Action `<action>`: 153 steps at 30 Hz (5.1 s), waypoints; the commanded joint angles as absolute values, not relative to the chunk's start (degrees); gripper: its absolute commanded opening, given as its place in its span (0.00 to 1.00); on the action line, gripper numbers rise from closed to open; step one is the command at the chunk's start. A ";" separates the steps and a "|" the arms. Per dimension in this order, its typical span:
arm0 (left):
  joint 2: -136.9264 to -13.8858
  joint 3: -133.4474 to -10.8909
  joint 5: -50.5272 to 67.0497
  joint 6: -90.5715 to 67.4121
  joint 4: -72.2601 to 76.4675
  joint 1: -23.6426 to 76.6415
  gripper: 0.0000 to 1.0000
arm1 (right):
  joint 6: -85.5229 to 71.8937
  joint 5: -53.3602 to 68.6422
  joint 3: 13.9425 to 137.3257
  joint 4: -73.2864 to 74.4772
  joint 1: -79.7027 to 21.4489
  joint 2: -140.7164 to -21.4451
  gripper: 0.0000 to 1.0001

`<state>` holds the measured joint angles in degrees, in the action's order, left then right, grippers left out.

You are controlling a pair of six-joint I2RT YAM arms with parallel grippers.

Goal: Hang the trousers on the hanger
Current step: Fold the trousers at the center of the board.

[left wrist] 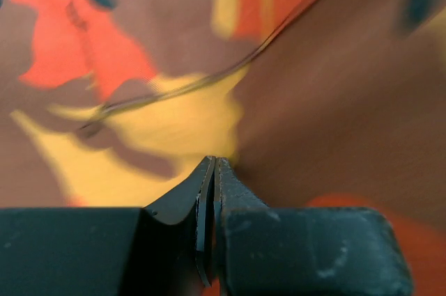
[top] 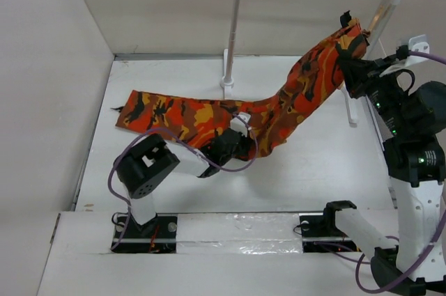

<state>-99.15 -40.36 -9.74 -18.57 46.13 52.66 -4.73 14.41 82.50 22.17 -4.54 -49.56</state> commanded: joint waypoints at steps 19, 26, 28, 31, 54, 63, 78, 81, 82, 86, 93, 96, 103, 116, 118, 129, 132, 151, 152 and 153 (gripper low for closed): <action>-97.76 -47.39 -9.30 -22.83 43.87 63.82 0.16 | -0.62 18.63 85.96 18.11 -9.57 -55.27 0.00; -67.92 -35.17 -21.08 -28.47 34.73 61.35 0.20 | 5.00 1.34 89.55 17.40 -32.23 -64.48 0.00; -61.03 -34.19 -25.02 -29.35 29.30 61.35 0.20 | 5.53 -2.98 90.96 15.83 -37.24 -67.75 0.00; -47.75 -33.75 -29.95 -30.15 21.92 61.87 0.19 | 5.19 -2.37 94.82 13.55 -39.54 -75.21 0.00; -18.19 -37.98 -50.80 -30.85 6.32 61.35 0.28 | -2.29 15.47 112.45 6.42 -51.33 -119.11 0.73; -40.58 -34.01 -57.30 -31.54 17.58 60.12 0.41 | -0.79 9.06 74.74 -2.72 -49.22 -91.07 0.00; -72.14 -38.39 -26.28 -48.25 20.31 12.50 0.57 | 3.33 6.50 54.05 -4.58 -49.75 -80.59 0.43; -78.38 -42.17 -22.42 -47.73 19.07 8.63 0.58 | 3.60 7.30 53.62 -4.22 -50.88 -81.56 0.46; -79.70 -43.23 -21.46 -47.20 18.81 7.92 0.59 | 3.60 7.12 52.57 -4.91 -50.89 -81.21 0.46; -87.52 -48.42 -19.78 -46.31 15.05 4.49 0.58 | 3.95 6.24 50.37 -4.48 -50.89 -78.85 0.50; -92.98 -50.01 -14.15 -48.87 16.52 0.26 0.55 | 3.96 5.36 47.82 -3.87 -50.89 -76.03 0.55; -95.70 -52.11 -13.80 -48.69 15.91 0.26 0.53 | 3.78 4.83 47.20 -3.87 -50.89 -75.76 0.54; -97.39 -53.70 -12.66 -47.29 16.17 0.26 0.00 | 2.99 5.62 44.39 -5.79 -48.79 -75.85 0.54; -61.91 -45.10 -14.06 -45.79 7.75 3.43 0.00 | 3.25 12.29 42.10 -10.81 -41.67 -79.63 0.54; -58.73 -39.57 -13.36 -47.45 6.60 3.43 0.00 | 3.51 13.27 42.01 -10.64 -40.17 -79.89 0.54; -43.89 -21.54 -18.27 -58.26 -6.50 0.35 0.00 | 4.04 13.45 38.59 -8.09 -34.19 -74.89 0.31; -40.35 -19.25 -21.62 -59.23 -7.29 0.35 0.13 | 4.39 12.22 38.50 -5.72 -33.05 -72.61 0.03; -48.16 -25.06 -5.00 -46.23 14.93 18.26 0.00 | -2.45 3.43 27.34 0.62 -37.00 -66.10 0.00; -49.12 -24.61 -6.49 -45.80 17.73 22.28 0.00 | -3.24 2.38 26.38 0.62 -37.00 -65.66 0.00; -50.78 -24.44 -6.76 -44.92 19.15 24.24 0.00 | -5.34 1.94 24.63 0.62 -37.00 -65.31 0.00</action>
